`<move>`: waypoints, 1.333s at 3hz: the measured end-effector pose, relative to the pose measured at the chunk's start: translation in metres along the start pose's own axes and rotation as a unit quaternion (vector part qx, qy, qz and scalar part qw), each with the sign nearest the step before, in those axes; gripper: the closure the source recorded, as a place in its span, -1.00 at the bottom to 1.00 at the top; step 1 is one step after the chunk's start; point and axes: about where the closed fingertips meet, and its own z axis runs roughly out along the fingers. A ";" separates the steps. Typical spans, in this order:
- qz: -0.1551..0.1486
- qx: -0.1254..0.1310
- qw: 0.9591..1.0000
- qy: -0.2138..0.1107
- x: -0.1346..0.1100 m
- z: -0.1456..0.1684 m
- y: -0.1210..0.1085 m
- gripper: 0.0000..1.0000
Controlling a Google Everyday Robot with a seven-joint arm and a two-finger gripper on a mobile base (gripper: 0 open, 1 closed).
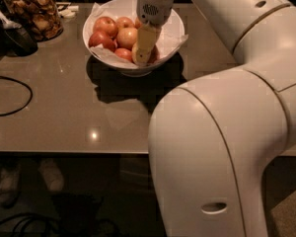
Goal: Pick apple from white bowl
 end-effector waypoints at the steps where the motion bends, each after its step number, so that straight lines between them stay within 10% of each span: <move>1: 0.000 0.000 1.000 0.000 0.000 0.000 0.000 -0.14; 4: 0.000 0.000 1.000 0.000 0.000 0.000 0.000 1.00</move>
Offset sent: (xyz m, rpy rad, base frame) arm 0.0000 -0.0002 -0.0002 -0.0001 0.0005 -0.0005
